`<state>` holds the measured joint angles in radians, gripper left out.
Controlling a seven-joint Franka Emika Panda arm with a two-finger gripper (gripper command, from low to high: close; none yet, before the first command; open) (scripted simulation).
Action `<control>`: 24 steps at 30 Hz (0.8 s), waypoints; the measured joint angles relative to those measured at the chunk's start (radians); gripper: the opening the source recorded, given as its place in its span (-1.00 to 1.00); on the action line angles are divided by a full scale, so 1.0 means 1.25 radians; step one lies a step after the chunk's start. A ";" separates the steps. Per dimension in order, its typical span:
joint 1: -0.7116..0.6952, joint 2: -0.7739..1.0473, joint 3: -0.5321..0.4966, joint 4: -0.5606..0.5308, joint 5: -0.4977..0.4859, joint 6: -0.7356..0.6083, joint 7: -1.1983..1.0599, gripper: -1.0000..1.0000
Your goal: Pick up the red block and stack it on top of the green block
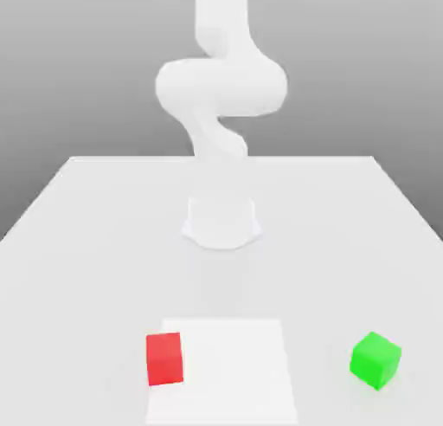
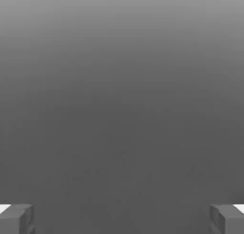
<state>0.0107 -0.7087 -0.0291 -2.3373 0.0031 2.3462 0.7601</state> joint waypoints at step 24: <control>-0.021 0.700 -0.109 -0.249 0.064 0.376 -0.309 0.00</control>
<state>-0.0158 0.1660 -0.1648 -2.6485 0.0830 2.8156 0.3738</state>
